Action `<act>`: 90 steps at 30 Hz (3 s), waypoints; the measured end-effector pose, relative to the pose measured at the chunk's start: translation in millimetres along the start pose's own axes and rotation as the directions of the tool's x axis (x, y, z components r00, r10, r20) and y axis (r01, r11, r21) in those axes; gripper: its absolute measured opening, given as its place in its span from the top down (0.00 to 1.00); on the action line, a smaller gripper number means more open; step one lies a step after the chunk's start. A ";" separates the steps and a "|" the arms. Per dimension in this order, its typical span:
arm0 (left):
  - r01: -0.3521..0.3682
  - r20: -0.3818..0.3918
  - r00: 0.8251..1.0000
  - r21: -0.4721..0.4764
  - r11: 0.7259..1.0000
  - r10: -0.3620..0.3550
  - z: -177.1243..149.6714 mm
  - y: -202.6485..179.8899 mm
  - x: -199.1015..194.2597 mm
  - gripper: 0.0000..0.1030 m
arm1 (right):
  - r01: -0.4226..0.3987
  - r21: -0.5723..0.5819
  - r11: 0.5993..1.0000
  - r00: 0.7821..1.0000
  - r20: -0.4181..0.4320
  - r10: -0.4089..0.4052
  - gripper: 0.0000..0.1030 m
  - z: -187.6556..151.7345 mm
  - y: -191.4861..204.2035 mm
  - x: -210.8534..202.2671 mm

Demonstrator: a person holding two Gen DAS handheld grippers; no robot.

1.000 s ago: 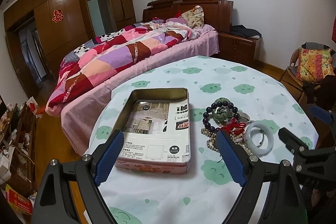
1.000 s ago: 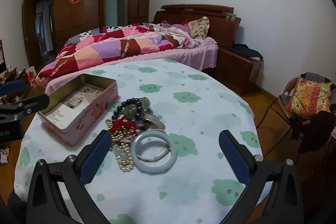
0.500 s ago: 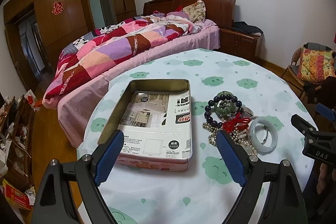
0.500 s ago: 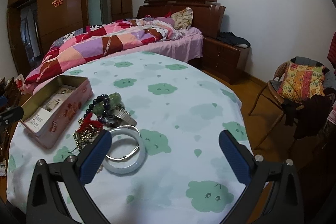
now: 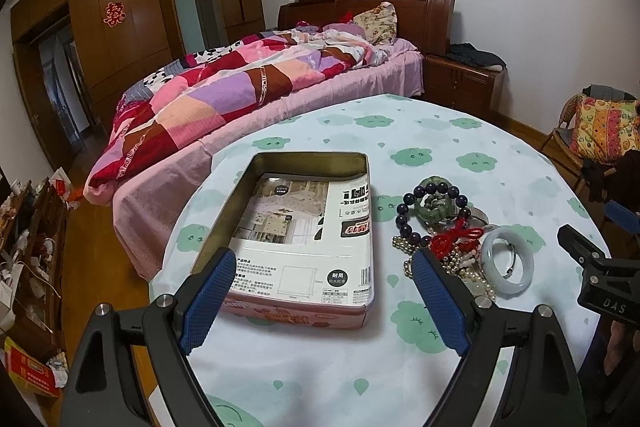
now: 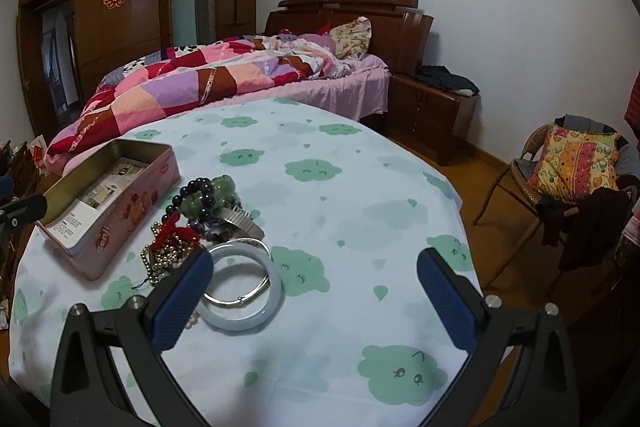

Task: Organize jewelry
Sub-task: 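Grasp the white jade bangle with the right tool while the left tool grasps the dark bead bracelet, then carry the white bangle into the tin with the right tool while the left tool drops the bead bracelet in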

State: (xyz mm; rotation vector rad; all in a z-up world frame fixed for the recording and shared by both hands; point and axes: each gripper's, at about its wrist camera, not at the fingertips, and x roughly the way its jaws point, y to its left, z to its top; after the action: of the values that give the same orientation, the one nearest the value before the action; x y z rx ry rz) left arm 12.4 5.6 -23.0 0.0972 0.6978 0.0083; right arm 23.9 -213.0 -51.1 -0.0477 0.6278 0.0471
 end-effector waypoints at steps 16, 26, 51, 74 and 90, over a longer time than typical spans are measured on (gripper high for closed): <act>-0.020 -0.052 0.998 -0.042 0.999 0.018 -6.6 16.3 39.7 0.13 | -0.135 -0.092 0.987 0.985 -0.120 0.124 0.33 -9.7 13.1 33.8; 0.015 -0.044 0.999 -0.036 0.999 -0.016 -2.4 8.8 46.0 0.13 | -0.169 -0.142 0.975 0.962 -0.239 0.132 0.63 -14.3 21.8 69.8; 0.159 -0.099 0.984 0.117 0.980 -0.148 47.0 -105.3 110.7 0.13 | -0.181 -0.076 0.980 0.973 -0.156 0.168 0.88 -1.5 -14.4 65.9; 0.298 -0.082 0.953 0.099 0.949 -0.291 44.3 -80.1 81.0 0.87 | -0.210 -0.070 0.975 0.974 -0.104 0.202 0.88 3.1 -21.2 51.1; 0.347 0.065 0.933 0.108 0.932 -0.355 76.4 -50.4 14.2 0.87 | -0.224 -0.088 0.971 0.973 -0.073 0.218 0.88 13.6 -16.9 38.7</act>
State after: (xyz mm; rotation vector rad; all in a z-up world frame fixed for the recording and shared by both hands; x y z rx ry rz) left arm 71.1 -50.6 21.4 0.0616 0.6237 -0.3719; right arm 64.1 -227.9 -62.3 -0.0722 0.6915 0.2929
